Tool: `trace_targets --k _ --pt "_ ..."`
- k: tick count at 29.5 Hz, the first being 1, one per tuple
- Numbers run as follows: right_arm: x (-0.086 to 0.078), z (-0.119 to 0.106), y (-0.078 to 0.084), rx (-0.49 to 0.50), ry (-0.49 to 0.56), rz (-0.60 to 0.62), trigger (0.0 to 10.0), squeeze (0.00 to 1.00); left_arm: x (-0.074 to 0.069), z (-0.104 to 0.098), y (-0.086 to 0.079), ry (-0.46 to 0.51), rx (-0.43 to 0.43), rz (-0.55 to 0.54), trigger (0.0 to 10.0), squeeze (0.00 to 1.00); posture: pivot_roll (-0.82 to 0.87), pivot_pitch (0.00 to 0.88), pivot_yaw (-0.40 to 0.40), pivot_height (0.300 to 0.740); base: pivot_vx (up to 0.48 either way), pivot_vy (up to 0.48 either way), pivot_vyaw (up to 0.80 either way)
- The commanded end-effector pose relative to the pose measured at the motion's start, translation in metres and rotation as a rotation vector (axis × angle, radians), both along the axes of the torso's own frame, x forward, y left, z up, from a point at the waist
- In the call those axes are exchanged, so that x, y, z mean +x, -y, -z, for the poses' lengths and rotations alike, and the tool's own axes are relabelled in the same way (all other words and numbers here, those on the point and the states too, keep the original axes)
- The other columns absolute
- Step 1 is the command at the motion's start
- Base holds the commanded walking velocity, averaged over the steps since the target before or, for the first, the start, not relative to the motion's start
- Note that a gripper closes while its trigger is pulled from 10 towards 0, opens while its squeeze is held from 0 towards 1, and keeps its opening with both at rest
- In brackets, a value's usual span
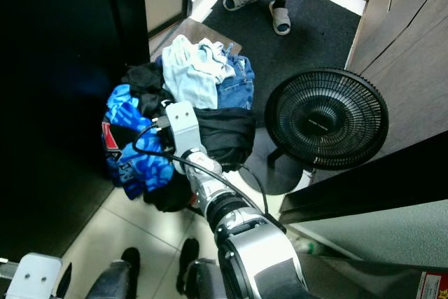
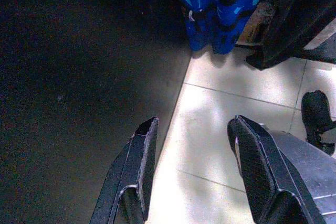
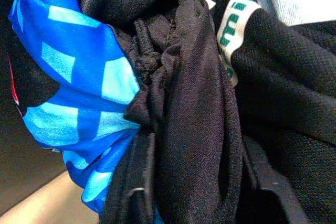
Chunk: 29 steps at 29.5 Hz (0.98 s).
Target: Clothes washing
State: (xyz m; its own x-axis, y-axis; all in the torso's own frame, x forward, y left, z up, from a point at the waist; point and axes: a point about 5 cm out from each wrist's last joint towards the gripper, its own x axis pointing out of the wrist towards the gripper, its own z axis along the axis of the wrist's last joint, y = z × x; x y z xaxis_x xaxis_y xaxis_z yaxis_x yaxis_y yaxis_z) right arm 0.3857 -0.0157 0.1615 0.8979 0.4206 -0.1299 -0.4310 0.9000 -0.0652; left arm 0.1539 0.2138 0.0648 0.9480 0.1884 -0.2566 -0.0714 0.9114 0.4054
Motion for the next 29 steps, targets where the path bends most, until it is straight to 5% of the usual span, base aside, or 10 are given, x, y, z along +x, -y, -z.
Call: trace_targets --k 1,11,22,24,26,27,28,29 --pt "-0.006 0.021 0.004 -0.006 -0.069 0.014 0.0 0.00 -0.008 0.007 0.000 -0.051 0.001 -0.011 10.0 0.00 0.36 0.478 -0.130 0.740 0.000 0.000 0.00" --pt "-0.002 0.014 0.013 0.031 -0.031 0.026 0.0 0.00 0.000 0.007 -0.002 -0.044 0.004 -0.002 10.0 0.00 0.34 0.460 -0.116 0.740 0.000 0.000 0.00" --pt "0.010 -0.018 0.041 0.166 0.156 0.075 0.0 0.00 0.019 0.009 -0.006 -0.021 0.011 0.014 10.0 0.00 0.31 0.378 -0.093 0.740 0.000 0.000 0.00" --pt "0.013 -0.033 0.048 0.188 0.233 0.075 0.0 0.00 0.028 0.009 -0.006 -0.006 0.010 0.022 10.0 0.00 0.28 0.321 -0.081 0.740 0.000 0.000 0.00" --pt "0.015 -0.074 0.069 0.204 0.440 0.102 0.0 0.00 0.048 0.006 -0.004 0.029 0.004 0.042 10.0 0.00 0.25 0.261 -0.065 0.740 0.000 0.000 0.00" --pt "0.015 -0.074 0.069 0.204 0.440 0.102 0.0 0.00 0.048 0.006 -0.004 0.029 0.004 0.042 10.0 0.00 0.25 0.261 -0.065 0.740 0.000 0.000 0.00" --pt "0.014 -0.094 0.081 0.208 0.541 0.129 3.3 0.00 0.058 0.004 -0.003 0.047 -0.001 0.050 10.0 0.00 0.24 0.243 -0.058 0.740 0.000 0.000 0.00" --pt "0.013 -0.108 0.091 0.207 0.610 0.156 10.0 0.00 0.065 0.002 -0.002 0.059 -0.008 0.056 10.0 0.00 0.21 0.212 -0.048 0.740 0.000 0.000 0.00"
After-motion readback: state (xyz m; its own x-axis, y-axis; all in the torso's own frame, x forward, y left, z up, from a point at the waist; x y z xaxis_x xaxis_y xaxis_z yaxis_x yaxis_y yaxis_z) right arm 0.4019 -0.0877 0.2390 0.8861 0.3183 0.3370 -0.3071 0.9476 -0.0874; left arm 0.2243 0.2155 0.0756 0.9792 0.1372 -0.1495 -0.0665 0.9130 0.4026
